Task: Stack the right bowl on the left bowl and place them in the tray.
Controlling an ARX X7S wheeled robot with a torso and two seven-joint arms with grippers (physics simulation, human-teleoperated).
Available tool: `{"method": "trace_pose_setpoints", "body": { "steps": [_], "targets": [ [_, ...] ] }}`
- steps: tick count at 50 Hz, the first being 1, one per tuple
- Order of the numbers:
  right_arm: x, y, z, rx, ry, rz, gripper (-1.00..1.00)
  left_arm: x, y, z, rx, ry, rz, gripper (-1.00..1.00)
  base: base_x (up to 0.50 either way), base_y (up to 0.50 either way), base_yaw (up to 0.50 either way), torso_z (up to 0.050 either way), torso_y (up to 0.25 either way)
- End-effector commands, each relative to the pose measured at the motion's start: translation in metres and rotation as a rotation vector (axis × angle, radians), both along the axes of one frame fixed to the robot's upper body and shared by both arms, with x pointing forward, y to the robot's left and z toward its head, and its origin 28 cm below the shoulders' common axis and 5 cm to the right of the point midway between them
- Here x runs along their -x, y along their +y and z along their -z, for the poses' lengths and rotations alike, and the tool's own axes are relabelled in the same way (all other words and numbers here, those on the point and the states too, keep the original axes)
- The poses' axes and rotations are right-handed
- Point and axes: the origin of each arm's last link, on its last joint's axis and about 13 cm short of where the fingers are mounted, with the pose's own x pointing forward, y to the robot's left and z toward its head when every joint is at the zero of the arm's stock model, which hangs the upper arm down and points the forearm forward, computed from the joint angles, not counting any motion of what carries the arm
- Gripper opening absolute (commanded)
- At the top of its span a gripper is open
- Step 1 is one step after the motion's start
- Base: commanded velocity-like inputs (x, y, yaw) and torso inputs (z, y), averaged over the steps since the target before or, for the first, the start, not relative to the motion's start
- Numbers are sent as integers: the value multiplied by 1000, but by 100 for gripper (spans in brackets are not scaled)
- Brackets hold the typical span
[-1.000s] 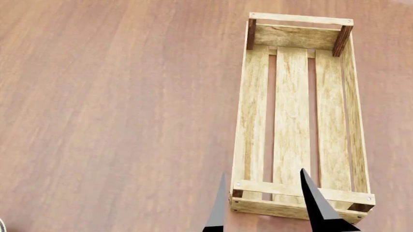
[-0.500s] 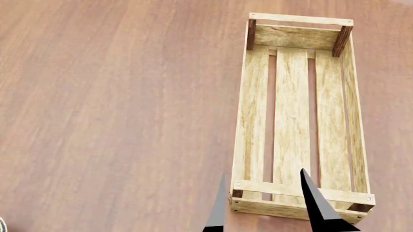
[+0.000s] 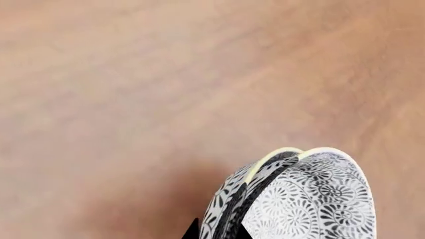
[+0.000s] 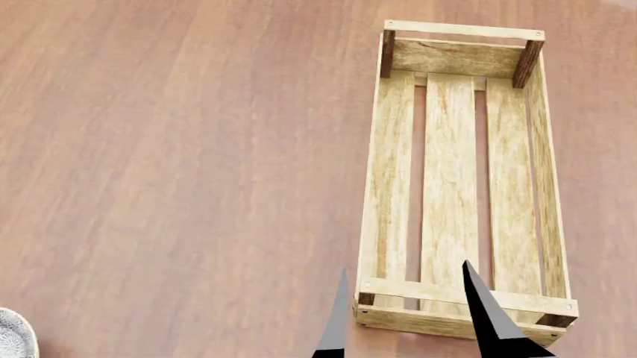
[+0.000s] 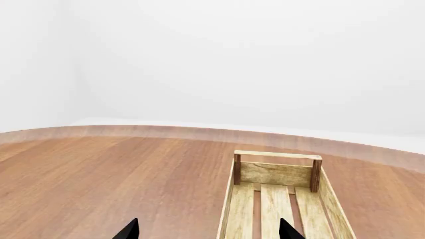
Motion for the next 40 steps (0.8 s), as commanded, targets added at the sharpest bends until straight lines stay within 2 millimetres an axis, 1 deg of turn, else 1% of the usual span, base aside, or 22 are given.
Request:
{"method": "trace_pose_setpoints", "body": {
  "steps": [1,9,12,16,19,21,24,28,29,31,40],
  "targets": [
    [-3,-1,-3,-10,-26,1,100,1,-6,-18,23,-77,1,-100,0,0,0,0,0],
    [-3,-1,-2,-12,-25,1,100,0,-9,-28,2,-130,31,-100,0,0,0,0,0],
    [-3,-2,-3,-12,-26,1,100,0,-12,-37,-8,-150,49,-100,0,0,0,0,0],
    [-3,-1,-3,-11,-27,0,100,-3,-15,-40,-19,-166,70,-100,0,0,0,0,0],
    [-2,-1,-4,-11,-28,1,100,-3,-19,-48,-29,-197,95,-100,0,0,0,0,0],
    [-3,-1,-3,-11,-27,0,100,-4,-21,-54,-24,-255,130,-100,0,0,0,0,0],
    [-3,-1,-2,-10,-23,-2,100,-6,-24,-59,-60,-271,165,-100,0,0,0,0,0],
    [-2,0,-3,-9,-26,-5,100,-9,-30,-65,-124,-349,250,-100,0,0,0,0,0],
    [-2,0,-4,-9,-28,-7,100,-8,-33,-72,-149,-434,288,-100,0,0,0,0,0],
    [-2,0,-4,-9,-29,-8,100,-8,-36,-76,-158,-485,314,-100,0,0,0,0,0],
    [-2,-1,-3,-9,-26,-11,100,-13,-50,-87,-210,-614,422,-100,0,0,0,0,0]
  ]
}}
